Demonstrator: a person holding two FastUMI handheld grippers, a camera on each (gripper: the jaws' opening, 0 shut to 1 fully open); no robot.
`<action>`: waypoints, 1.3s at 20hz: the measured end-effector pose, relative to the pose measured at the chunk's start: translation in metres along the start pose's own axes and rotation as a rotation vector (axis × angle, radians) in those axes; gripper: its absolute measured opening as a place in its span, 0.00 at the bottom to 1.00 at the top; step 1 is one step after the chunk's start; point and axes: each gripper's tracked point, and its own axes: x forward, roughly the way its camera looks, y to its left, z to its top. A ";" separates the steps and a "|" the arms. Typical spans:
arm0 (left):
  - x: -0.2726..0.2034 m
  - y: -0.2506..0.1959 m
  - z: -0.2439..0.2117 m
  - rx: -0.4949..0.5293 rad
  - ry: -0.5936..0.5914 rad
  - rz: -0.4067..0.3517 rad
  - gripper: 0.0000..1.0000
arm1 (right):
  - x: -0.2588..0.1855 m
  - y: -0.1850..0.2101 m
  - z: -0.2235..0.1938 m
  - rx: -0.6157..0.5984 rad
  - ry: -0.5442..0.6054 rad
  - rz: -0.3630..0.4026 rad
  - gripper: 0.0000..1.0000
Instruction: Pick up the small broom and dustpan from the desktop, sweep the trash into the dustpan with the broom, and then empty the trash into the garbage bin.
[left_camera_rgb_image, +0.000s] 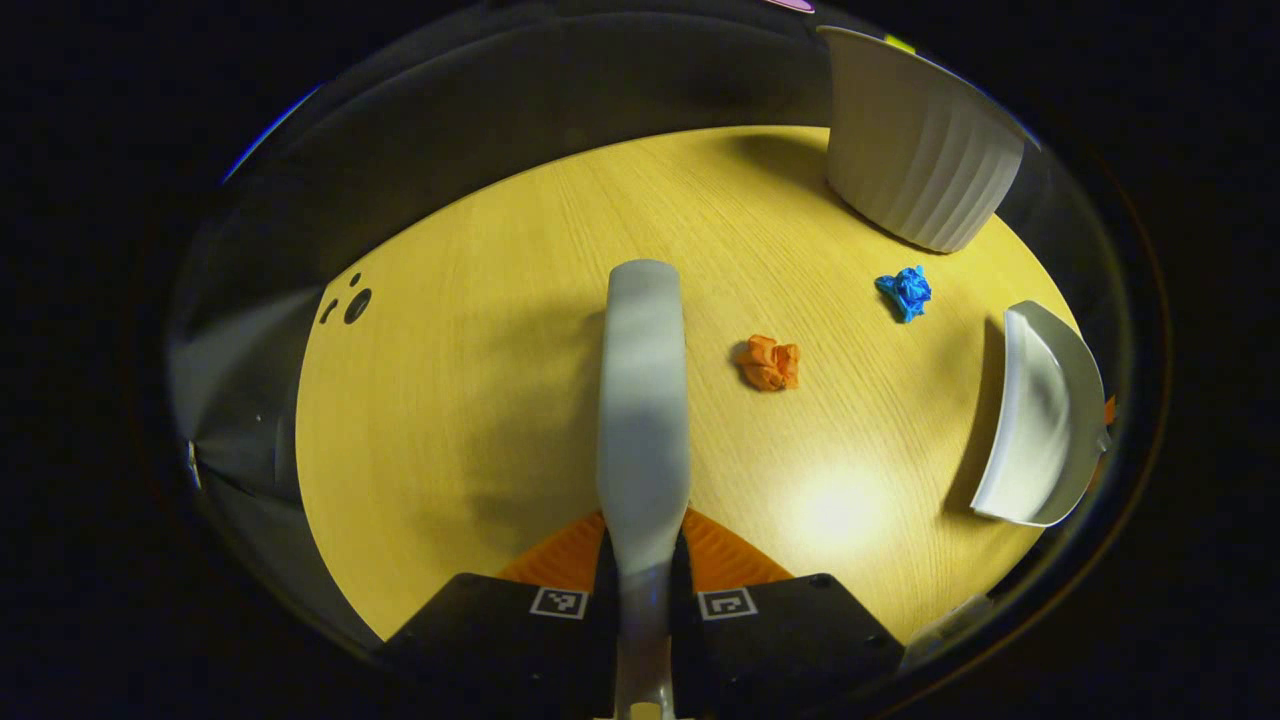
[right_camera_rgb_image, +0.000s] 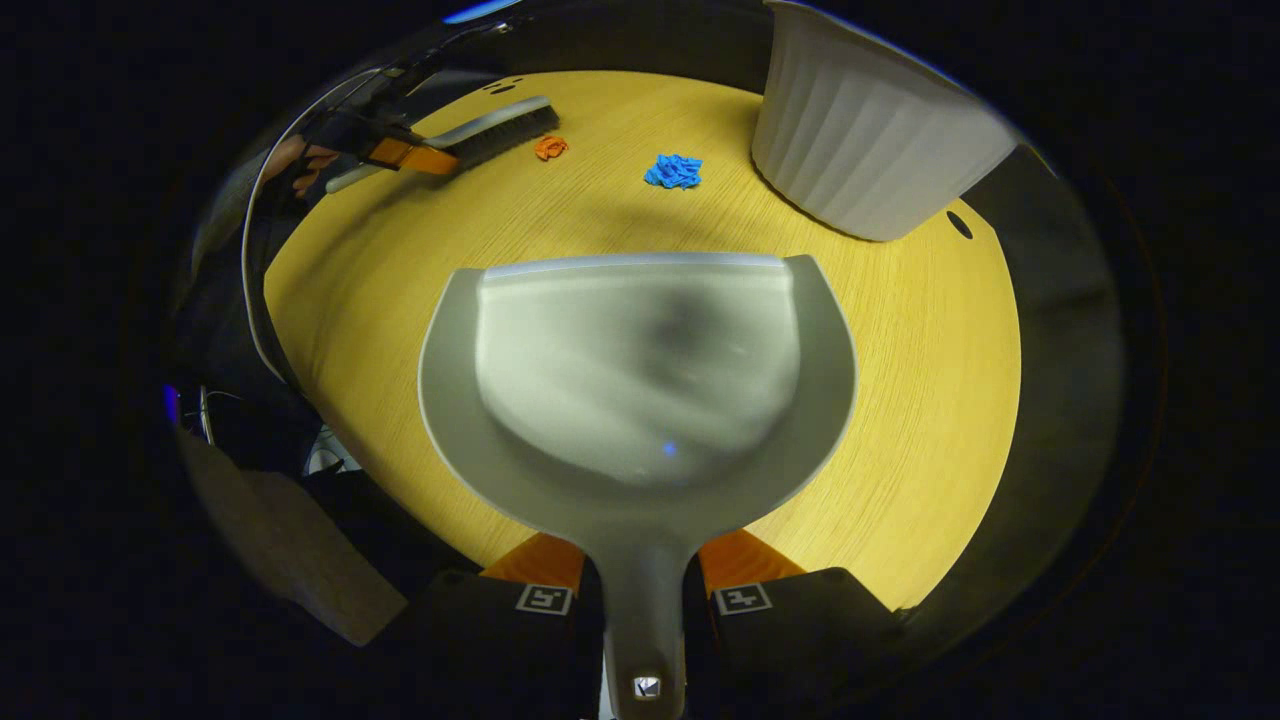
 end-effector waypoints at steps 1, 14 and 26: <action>0.003 -0.005 0.004 0.014 -0.001 -0.003 0.26 | 0.001 -0.001 0.002 -0.002 0.004 0.007 0.37; 0.019 -0.102 0.054 0.178 -0.015 -0.113 0.26 | 0.025 -0.025 0.022 -0.071 0.010 0.040 0.37; -0.016 -0.214 0.035 0.328 0.064 -0.471 0.26 | 0.033 -0.032 0.025 -0.120 -0.032 0.047 0.37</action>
